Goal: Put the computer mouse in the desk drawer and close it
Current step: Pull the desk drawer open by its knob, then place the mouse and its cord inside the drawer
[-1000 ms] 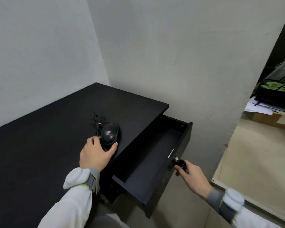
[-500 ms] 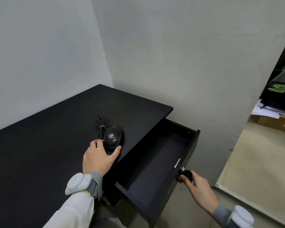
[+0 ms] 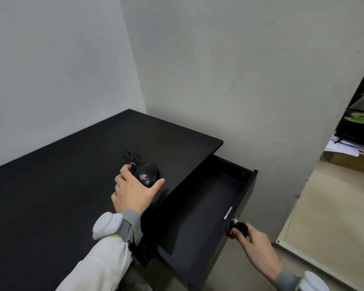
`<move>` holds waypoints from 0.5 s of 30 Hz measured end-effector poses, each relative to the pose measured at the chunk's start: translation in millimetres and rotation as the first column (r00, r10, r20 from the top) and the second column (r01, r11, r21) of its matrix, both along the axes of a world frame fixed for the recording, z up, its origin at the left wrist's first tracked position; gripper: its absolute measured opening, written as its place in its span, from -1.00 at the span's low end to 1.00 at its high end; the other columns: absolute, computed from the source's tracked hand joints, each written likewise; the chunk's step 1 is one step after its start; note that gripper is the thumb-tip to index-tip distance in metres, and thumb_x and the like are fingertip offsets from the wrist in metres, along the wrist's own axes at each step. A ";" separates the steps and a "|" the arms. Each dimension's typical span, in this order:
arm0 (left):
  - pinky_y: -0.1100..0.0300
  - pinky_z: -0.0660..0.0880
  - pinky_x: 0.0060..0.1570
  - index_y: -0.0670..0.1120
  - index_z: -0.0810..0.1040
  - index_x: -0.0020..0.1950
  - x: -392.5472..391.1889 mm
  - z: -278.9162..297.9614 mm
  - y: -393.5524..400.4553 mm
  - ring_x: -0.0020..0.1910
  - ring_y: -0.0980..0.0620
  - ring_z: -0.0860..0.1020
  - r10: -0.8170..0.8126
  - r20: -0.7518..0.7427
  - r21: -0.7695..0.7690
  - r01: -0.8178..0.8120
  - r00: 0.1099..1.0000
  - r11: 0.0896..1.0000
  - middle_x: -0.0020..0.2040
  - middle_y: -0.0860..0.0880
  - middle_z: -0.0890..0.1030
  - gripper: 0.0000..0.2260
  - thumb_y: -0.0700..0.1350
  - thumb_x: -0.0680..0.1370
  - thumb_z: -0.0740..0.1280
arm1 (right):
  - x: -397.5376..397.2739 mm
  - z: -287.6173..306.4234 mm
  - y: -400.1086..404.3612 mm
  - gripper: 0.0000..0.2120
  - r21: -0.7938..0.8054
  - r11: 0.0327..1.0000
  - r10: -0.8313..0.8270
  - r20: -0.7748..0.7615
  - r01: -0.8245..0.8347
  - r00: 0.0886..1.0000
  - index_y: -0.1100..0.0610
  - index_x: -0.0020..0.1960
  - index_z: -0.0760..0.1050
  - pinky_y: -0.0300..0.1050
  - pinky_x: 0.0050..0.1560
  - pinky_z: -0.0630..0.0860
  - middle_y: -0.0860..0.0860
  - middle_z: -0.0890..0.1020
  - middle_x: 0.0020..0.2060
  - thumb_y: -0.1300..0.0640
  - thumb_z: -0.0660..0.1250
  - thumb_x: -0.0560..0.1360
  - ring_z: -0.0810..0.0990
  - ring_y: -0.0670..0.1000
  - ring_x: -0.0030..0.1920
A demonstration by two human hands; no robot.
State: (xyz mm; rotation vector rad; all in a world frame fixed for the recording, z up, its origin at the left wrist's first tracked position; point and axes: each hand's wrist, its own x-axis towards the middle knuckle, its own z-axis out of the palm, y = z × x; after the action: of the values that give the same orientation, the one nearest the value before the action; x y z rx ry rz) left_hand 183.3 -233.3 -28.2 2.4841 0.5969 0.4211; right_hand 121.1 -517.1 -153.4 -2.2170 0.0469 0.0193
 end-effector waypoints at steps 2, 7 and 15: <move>-0.16 0.35 0.21 -0.04 0.19 0.34 3.8 -1.0 0.0 0.29 -0.22 0.40 0.003 -0.024 0.028 -0.002 1.000 1.000 0.32 -0.20 0.38 -0.17 0.33 0.24 0.42 | -0.2 -1.0 0.5 -0.88 -0.006 1.000 0.004 -0.006 -0.004 1.000 0.03 -0.18 0.56 -0.41 -0.18 0.38 -0.07 0.71 -0.27 0.05 0.32 0.51 0.55 -0.25 -0.19; -0.15 0.24 0.30 -0.14 0.31 0.31 5.2 -5.6 -1.2 0.30 -0.21 0.38 0.073 -0.091 0.088 -0.065 0.993 0.994 0.29 -0.20 0.43 -0.24 0.28 0.29 0.41 | 0.4 -5.1 1.1 -0.88 -0.004 1.000 0.002 -0.023 -0.002 1.000 0.04 -0.14 0.56 -0.33 -0.14 0.40 -0.06 0.71 -0.23 0.03 0.31 0.52 0.61 -0.08 -0.20; -0.16 0.20 0.35 -0.23 0.50 0.16 3.0 1.1 1.1 0.22 -0.25 0.41 0.027 -0.056 0.089 -0.022 0.998 0.996 0.14 -0.28 0.54 -0.44 0.15 0.35 0.42 | -2.2 -9.9 2.1 -0.87 -0.017 1.000 -0.007 -0.047 0.007 0.999 -0.02 -0.18 0.54 -0.31 -0.24 0.39 -0.02 0.70 -0.25 -0.01 0.30 0.51 0.51 -0.20 -0.33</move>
State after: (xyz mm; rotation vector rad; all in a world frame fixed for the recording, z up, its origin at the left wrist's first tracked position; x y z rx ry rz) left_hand 186.3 -232.3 -27.1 2.5824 0.6446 0.3952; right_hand 118.9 -515.0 -163.3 -2.2329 0.0810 0.0674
